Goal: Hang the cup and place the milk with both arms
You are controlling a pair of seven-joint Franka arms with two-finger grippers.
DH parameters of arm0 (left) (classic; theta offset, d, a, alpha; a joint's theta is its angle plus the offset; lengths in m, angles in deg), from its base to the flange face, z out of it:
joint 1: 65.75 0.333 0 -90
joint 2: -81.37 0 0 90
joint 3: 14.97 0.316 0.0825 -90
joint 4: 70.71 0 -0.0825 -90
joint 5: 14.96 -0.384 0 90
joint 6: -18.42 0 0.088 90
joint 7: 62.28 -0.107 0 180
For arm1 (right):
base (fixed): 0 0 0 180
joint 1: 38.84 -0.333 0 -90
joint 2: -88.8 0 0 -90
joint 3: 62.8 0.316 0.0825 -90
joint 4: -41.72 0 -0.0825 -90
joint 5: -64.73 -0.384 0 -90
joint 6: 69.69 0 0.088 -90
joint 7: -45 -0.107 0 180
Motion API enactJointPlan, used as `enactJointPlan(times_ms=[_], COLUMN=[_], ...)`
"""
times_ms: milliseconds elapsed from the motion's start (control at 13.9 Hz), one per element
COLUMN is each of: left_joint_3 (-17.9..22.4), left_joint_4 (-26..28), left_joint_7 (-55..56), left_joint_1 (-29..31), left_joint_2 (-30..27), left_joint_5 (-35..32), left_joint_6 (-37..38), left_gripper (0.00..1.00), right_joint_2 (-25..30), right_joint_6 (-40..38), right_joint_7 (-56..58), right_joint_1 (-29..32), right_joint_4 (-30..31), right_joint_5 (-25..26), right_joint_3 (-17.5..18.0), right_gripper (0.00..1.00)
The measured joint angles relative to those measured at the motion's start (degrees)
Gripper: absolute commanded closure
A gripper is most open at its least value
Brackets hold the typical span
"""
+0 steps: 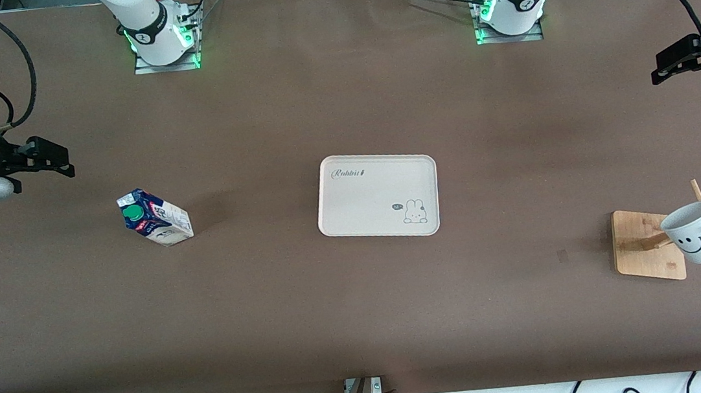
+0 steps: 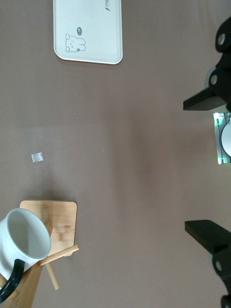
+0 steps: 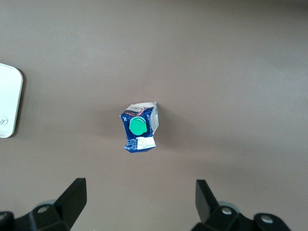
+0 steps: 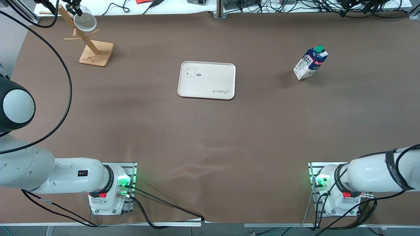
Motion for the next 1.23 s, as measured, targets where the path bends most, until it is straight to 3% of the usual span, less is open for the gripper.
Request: enactJointPlan(times_ms=[216, 505, 1225], left_joint_3=[1.0, 5.5, 5.8], left_joint_4=[0.0, 0.0, 0.0], left_joint_7=[0.0, -0.1, -0.1], left_joint_1=[-0.9, -5.0, -6.3], left_joint_2=[0.0, 0.0, 0.0], left_joint_5=[0.4, 0.4, 0.4], left_joint_6=[-0.1, -0.8, -3.4], left_gripper=[0.0, 0.0, 0.0], right_joint_2=[0.0, 0.0, 0.0], right_joint_6=[0.0, 0.0, 0.0], right_joint_7=[0.0, 0.0, 0.0], right_joint_1=[0.0, 0.0, 0.0], right_joint_4=[0.0, 0.0, 0.0], right_joint_5=[0.0, 0.0, 0.0], right_joint_3=[0.0, 0.1, 0.1], right_gripper=[0.0, 0.0, 0.0])
